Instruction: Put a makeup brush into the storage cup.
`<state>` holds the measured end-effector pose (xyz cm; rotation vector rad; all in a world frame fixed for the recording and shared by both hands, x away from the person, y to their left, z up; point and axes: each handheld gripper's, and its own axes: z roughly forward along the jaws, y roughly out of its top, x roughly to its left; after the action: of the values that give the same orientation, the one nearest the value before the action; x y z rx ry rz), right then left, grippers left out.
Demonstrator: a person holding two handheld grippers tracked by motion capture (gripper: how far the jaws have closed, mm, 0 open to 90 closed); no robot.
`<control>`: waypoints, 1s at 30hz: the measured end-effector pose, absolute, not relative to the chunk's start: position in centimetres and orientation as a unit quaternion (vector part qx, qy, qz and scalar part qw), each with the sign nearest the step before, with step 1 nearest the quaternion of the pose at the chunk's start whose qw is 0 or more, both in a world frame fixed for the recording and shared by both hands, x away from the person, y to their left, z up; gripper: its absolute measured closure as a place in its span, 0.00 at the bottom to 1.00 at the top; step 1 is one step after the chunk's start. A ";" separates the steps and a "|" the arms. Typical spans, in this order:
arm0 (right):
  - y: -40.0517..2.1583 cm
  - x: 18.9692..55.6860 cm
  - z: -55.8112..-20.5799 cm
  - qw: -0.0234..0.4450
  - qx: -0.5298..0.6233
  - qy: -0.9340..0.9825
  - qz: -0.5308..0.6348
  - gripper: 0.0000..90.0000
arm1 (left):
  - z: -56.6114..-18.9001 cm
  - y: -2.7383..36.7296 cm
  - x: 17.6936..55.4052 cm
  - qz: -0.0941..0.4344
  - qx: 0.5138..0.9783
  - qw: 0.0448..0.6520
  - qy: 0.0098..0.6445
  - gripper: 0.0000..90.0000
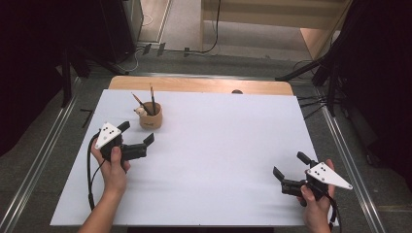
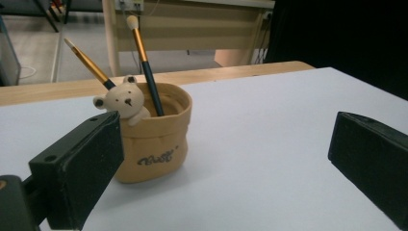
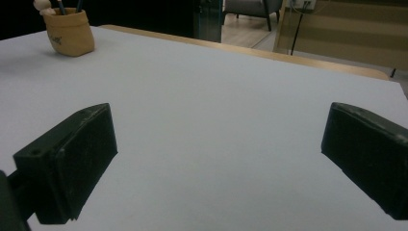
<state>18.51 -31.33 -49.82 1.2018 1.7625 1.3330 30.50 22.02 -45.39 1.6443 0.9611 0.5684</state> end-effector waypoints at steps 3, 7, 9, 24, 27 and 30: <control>-31.3 18.5 -49.8 0.309 0.453 0.667 0.504 0.00 | -45.6 22.1 29.9 0.240 0.700 0.538 0.403 0.00; -31.3 18.5 -49.8 0.308 0.454 0.667 0.504 0.00 | -45.8 22.5 29.2 0.240 0.698 0.538 0.406 0.00; -31.3 18.5 -49.8 0.309 0.453 0.667 0.504 0.00 | -46.0 22.9 28.7 0.238 0.696 0.540 0.410 0.00; -31.3 18.5 -49.8 0.307 0.454 0.667 0.504 0.00 | -46.7 25.5 26.1 0.245 0.688 0.537 0.422 0.00; -31.4 18.5 -49.8 0.307 0.455 0.667 0.505 0.00 | -47.0 26.1 25.6 0.244 0.688 0.533 0.427 0.00; -31.4 18.5 -49.8 0.307 0.455 0.667 0.505 0.00 | -47.2 26.8 25.2 0.243 0.686 0.532 0.432 0.00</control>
<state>18.54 -31.37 -49.82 1.2029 1.7629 1.3345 25.21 26.77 -47.21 1.6361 1.0307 0.5799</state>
